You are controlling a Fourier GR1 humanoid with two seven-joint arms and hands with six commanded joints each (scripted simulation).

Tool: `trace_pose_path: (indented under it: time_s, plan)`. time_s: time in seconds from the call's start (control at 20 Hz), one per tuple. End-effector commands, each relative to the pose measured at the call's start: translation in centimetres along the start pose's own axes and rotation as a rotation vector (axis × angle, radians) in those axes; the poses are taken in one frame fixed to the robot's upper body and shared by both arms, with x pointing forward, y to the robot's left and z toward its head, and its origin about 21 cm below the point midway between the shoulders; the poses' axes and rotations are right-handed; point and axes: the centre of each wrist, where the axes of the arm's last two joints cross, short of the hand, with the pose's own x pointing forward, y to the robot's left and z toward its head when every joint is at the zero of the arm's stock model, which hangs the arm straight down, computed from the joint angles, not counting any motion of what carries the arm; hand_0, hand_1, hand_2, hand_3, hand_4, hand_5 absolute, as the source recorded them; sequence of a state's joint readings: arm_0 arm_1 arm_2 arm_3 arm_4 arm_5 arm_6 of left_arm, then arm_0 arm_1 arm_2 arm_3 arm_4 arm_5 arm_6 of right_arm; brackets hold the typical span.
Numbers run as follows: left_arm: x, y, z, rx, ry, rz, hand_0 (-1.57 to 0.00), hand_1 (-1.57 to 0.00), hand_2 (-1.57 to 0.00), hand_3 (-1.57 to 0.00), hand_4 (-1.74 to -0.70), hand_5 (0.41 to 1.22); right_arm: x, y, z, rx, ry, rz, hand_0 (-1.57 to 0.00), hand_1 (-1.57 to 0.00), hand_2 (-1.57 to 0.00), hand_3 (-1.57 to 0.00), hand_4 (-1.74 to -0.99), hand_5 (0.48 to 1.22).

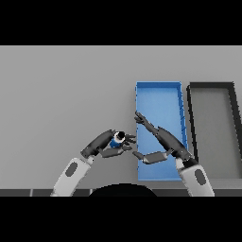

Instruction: Pick up the blue pipe and place it into the blue bin.

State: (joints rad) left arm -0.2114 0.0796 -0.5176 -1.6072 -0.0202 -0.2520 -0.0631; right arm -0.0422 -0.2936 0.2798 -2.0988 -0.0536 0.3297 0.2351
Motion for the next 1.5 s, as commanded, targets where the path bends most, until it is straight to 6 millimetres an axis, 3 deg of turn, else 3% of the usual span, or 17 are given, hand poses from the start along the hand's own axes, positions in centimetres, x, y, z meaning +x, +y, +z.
trace_pose_path:
  time_s: [0.0, 0.35, 0.5, 0.65, 0.7, 0.75, 0.8, 0.85, 0.95, 1.1, 1.2, 1.45]
  plan:
    - [-0.1, 0.1, 0.0, 0.003, 0.008, 0.002, -1.57, -1.57, -1.57, -1.57, -1.47, 1.221, 0.5, 0.1, -0.5, 0.029, -0.018, -0.018, 0.0, 0.0, 0.0, 0.0, -1.232, 0.525]
    - [0.0, 0.0, 0.0, -0.026, 0.007, 0.036, -1.57, -1.57, -1.57, -1.57, -1.48, 1.221, 2.7, 1.3, -5.0, 0.193, -0.081, 0.006, 0.0, 0.0, 0.0, 0.0, -1.192, 0.514]
    - [-0.5, 0.3, -0.1, -0.037, 0.016, 0.056, -1.57, -1.57, -1.57, -1.57, -1.46, 1.221, 2.8, 1.6, -6.6, 0.24, -0.072, -0.004, 0.0, 0.0, 0.0, 0.0, -1.208, 0.512]
    - [-0.4, 0.4, -0.3, -0.048, -0.006, 0.05, -1.57, -1.57, -1.57, -1.57, -1.46, 1.221, 2.6, 2.2, -7.9, 0.283, -0.057, 0.003, -0.02, -0.11, -0.13, -0.05, -1.222, 0.517]
    - [-0.5, 0.3, -0.2, -0.041, 0.022, 0.044, -1.57, -1.57, -1.57, -1.57, -1.51, 1.221, 2.8, 2.1, -8.5, 0.29, -0.061, -0.001, -0.17, -0.24, -0.25, -0.14, -1.255, 0.519]
    - [-0.5, 0.3, -0.1, -0.032, 0.037, 0.051, -1.57, -1.57, -1.54, -1.3, -1.56, 1.221, 2.9, 2.0, -8.8, 0.296, -0.061, -0.005, -0.4, -0.44, -0.43, -0.31, -1.303, 0.52]
    - [-0.4, 0.4, -0.2, -0.03, 0.059, 0.058, -1.57, -1.57, -1.53, -1.14, -1.6, 1.221, 3.2, 2.3, -9.2, 0.307, -0.07, 0.0, -0.63, -0.65, -0.66, -0.5, -1.383, 0.523]
    - [-0.1, 0.3, -0.1, -0.031, 0.057, 0.061, -1.57, -1.57, -1.54, -1.16, -1.63, 1.221, 3.4, 2.1, -9.4, 0.308, -0.074, 0.013, -0.82, -0.84, -0.84, -0.66, -1.446, 0.527]
    - [-0.6, 0.1, 0.1, -0.036, 0.033, 0.059, -1.57, -1.57, -1.55, -1.23, -1.67, 1.221, 2.9, 2.5, -9.3, 0.319, -0.083, -0.019, -1.09, -1.1, -1.1, -0.9, -1.537, 0.6]
    - [-0.3, 0.3, -0.3, -0.038, 0.025, 0.053, -1.57, -1.57, -1.56, -1.33, -1.7, 1.221, 2.7, 3.0, -9.6, 0.3, -0.128, -0.074, -1.32, -1.33, -1.33, -1.23, -1.481, 0.869]
    - [-0.5, 0.5, -0.1, -0.036, 0.001, 0.055, -1.57, -1.57, -1.55, -1.37, -1.72, 1.221, 3.0, 3.3, -9.7, 0.298, -0.148, -0.043, -1.41, -1.42, -1.42, -1.35, -1.474, 0.996]
    - [-0.3, 0.2, -0.3, -0.03, -0.012, 0.042, -1.57, -1.57, -1.56, -1.44, -1.73, 1.221, 2.7, 3.8, -9.3, 0.29, -0.166, -0.114, -1.52, -1.52, -1.52, -1.5, -1.49, 1.147]
